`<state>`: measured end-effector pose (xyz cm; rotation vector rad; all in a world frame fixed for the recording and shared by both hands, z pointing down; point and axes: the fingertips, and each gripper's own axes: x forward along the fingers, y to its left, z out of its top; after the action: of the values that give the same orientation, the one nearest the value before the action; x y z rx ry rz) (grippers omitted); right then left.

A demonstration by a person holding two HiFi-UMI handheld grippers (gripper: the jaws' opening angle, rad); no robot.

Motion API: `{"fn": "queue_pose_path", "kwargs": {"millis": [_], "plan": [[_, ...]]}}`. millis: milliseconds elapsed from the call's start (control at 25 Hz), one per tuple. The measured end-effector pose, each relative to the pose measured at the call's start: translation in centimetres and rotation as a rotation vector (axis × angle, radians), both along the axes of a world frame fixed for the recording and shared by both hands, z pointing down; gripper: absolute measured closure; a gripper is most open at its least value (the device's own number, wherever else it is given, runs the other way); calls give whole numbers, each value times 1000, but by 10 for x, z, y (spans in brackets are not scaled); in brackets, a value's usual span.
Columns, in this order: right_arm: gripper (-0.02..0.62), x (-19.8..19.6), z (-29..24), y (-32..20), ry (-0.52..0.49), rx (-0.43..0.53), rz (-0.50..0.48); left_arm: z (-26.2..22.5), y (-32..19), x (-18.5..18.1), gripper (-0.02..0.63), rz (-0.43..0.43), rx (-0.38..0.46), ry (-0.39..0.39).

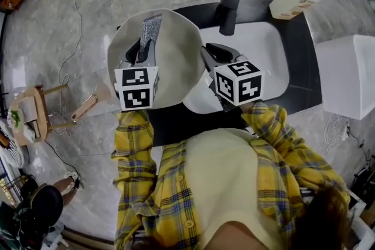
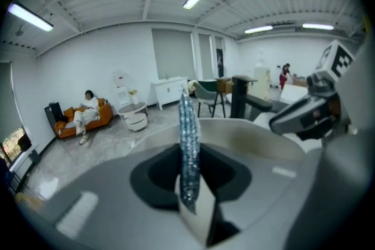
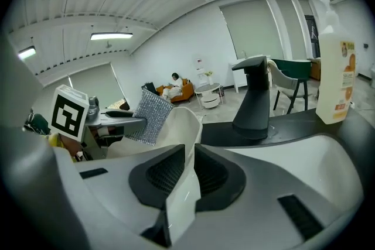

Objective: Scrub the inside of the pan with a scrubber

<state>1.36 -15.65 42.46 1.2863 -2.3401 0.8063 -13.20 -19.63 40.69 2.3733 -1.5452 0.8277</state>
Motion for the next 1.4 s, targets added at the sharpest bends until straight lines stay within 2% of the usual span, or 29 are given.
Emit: {"fn": "queue_pose_path", "kwargs": {"millis": [800, 1400], "plan": [[578, -6, 3, 2, -29, -22, -50, 40, -27, 4, 515, -11, -58, -30], [578, -6, 3, 1, -39, -24, -46, 42, -23, 17, 518, 24, -39, -65]]}}
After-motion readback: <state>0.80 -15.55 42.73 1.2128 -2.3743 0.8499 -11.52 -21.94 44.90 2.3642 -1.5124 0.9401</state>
